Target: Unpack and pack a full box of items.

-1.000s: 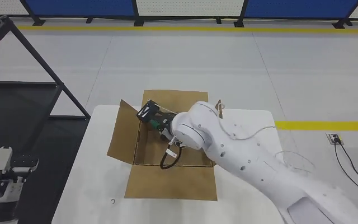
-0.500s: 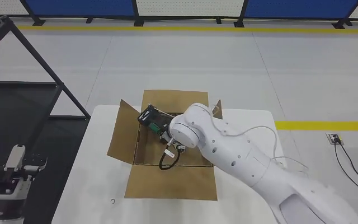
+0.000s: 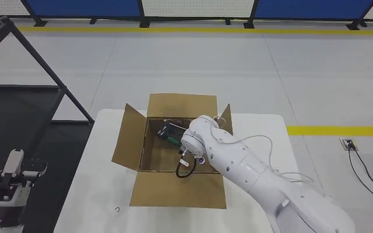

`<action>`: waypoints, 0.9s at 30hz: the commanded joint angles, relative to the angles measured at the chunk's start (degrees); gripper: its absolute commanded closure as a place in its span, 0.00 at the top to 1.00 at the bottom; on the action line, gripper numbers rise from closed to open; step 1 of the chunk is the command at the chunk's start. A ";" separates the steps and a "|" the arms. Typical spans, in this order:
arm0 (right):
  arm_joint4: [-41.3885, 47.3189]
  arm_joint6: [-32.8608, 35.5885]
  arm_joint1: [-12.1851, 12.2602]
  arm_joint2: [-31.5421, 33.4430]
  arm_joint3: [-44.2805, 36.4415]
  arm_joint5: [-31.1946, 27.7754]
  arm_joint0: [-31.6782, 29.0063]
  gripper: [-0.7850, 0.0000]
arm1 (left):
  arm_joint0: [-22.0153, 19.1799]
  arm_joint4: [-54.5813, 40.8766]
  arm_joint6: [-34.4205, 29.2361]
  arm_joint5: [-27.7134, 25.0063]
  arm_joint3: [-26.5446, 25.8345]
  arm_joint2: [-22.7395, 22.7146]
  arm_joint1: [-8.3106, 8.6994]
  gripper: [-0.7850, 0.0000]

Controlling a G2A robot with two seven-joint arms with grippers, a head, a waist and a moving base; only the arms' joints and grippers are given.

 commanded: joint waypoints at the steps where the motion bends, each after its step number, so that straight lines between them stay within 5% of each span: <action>1: -0.23 -0.58 -1.69 -0.90 3.73 -0.73 0.07 0.00 | 0.16 0.05 0.11 -0.02 -0.09 -0.11 -0.04 1.00; 14: -2.39 -2.74 -11.07 -4.06 20.65 -4.24 0.32 0.00 | 1.22 0.50 0.87 -0.22 -0.52 0.00 -0.34 1.00; 16: -2.22 -3.01 -11.94 -3.91 22.57 -4.74 0.46 0.18 | 1.36 0.61 0.98 -0.28 -0.61 0.00 -0.39 1.00; 27: -1.89 -3.88 -14.40 -2.86 28.85 -7.09 1.29 0.31 | 1.37 0.95 0.77 -0.19 -1.42 0.17 -0.52 1.00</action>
